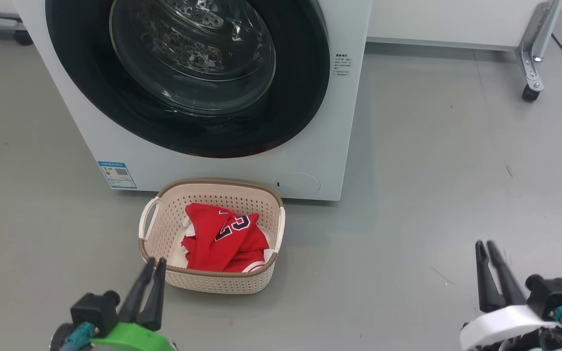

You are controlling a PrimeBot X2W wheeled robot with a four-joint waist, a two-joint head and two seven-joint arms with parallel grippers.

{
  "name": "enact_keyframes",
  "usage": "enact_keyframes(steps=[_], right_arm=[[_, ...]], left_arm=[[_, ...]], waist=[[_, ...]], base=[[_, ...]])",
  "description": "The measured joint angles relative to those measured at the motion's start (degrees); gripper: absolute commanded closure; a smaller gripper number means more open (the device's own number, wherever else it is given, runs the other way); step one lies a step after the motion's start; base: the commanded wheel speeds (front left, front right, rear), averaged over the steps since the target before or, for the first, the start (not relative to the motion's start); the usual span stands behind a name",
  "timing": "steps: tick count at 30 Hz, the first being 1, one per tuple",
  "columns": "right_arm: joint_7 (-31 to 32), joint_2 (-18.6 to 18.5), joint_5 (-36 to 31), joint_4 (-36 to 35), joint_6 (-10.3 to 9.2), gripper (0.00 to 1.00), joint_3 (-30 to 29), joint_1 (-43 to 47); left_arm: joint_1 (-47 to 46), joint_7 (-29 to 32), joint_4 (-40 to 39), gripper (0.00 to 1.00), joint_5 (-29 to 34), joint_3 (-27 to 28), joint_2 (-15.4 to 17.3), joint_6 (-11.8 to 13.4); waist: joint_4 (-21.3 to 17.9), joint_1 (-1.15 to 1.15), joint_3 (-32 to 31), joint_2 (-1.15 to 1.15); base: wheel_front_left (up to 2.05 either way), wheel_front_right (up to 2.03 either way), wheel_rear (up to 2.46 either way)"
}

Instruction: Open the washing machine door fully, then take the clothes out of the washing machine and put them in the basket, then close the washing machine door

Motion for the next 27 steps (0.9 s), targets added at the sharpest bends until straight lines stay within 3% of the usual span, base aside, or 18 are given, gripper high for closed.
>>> enact_keyframes(steps=[6, 27], right_arm=[[0.5, 0.9, 0.9, 1.7, 0.0, 1.0, 0.0, 1.2], [5.0, 1.5, 16.2, 2.7, 0.27, 1.0, -2.6, -0.1]], left_arm=[[1.6, 0.1, 1.3, 1.0, -0.9, -0.1, -0.6, 0.0], [1.6, 3.6, 0.3, 1.0, -14.6, 3.0, -1.2, 0.0]], waist=[[-0.1, 0.0, 0.0, 0.0], [-1.0, 0.0, 0.2, 0.0]], base=[[0.0, 0.0, 0.0], [0.0, 0.0, 0.0]])
